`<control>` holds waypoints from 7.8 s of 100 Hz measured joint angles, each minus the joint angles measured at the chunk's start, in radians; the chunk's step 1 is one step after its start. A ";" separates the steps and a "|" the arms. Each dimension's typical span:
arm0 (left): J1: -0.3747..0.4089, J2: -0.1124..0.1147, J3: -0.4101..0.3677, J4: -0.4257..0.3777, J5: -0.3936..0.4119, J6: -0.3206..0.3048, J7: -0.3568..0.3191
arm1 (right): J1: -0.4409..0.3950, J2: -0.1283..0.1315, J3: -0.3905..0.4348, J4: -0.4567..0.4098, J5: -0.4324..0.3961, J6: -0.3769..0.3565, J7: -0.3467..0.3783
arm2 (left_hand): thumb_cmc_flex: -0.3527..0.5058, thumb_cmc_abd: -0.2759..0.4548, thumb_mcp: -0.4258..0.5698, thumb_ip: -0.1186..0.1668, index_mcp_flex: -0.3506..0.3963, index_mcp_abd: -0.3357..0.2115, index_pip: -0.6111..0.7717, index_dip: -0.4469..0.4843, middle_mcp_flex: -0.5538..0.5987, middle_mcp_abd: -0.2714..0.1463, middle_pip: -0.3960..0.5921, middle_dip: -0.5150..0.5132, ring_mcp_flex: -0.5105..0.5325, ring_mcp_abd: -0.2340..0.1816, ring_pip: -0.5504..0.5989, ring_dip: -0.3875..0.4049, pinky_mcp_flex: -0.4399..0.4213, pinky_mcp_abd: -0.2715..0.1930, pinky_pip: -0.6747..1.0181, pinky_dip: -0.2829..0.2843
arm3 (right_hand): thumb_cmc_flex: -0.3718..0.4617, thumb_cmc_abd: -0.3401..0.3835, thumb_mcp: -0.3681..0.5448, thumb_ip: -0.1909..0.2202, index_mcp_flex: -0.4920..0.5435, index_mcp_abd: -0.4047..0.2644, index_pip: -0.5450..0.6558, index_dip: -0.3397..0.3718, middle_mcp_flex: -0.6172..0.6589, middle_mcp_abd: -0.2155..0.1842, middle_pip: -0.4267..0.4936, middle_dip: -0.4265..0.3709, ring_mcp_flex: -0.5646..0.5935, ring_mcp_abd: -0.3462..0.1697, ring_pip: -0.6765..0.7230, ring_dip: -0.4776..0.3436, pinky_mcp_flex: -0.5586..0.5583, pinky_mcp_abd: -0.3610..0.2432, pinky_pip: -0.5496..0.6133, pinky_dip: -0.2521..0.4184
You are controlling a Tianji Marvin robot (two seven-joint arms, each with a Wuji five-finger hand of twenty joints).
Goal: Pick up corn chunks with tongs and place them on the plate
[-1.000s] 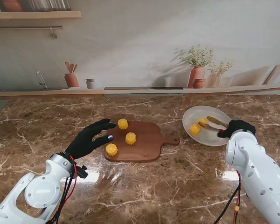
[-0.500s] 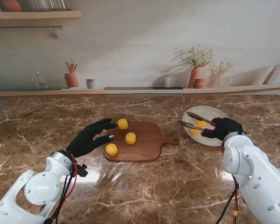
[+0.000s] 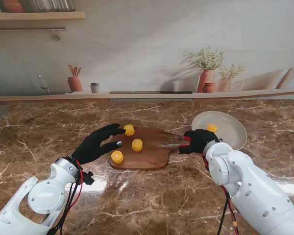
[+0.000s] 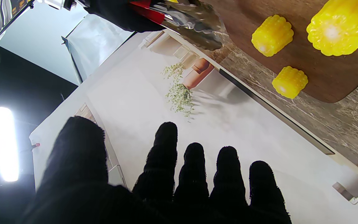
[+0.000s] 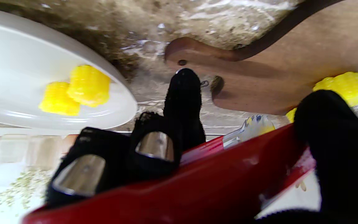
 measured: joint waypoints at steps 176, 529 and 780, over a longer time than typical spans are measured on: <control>0.044 -0.004 -0.036 -0.017 0.007 -0.017 0.037 | 0.047 -0.042 -0.060 0.042 -0.102 0.054 -0.081 | 0.000 0.000 0.000 0.000 0.000 0.000 0.000 0.000 0.000 0.000 0.000 0.000 0.000 0.000 0.000 0.000 -0.001 0.000 -0.012 0.000 | 0.178 0.189 -0.158 0.042 0.037 -0.125 0.049 0.042 -0.013 0.000 0.017 0.037 0.001 -0.027 0.022 0.013 0.007 -0.019 -0.036 0.000; 0.045 0.005 -0.034 -0.063 0.010 0.015 -0.013 | 0.363 -0.057 -0.579 0.197 0.085 -0.009 -0.074 | 0.000 0.000 0.000 0.000 0.000 0.000 0.000 0.000 0.000 0.000 0.000 0.000 0.000 0.000 -0.001 0.000 -0.001 0.000 -0.016 0.001 | 0.176 0.230 -0.223 0.044 -0.026 -0.154 -0.022 0.040 -0.029 -0.031 0.039 0.051 0.000 -0.077 0.036 0.037 0.008 -0.062 -0.049 -0.001; -0.029 0.012 0.028 -0.057 0.008 0.064 -0.066 | 0.355 -0.024 -0.384 0.262 0.121 0.114 -0.054 | 0.000 0.000 0.000 0.000 0.000 -0.001 0.000 0.000 0.000 0.000 0.000 0.000 0.000 0.000 -0.001 0.000 -0.001 0.000 -0.023 0.001 | 0.052 0.047 0.005 0.044 -0.016 -0.017 -0.011 0.003 -0.012 -0.029 0.030 0.074 0.001 -0.054 0.041 0.037 0.009 -0.040 -0.043 -0.011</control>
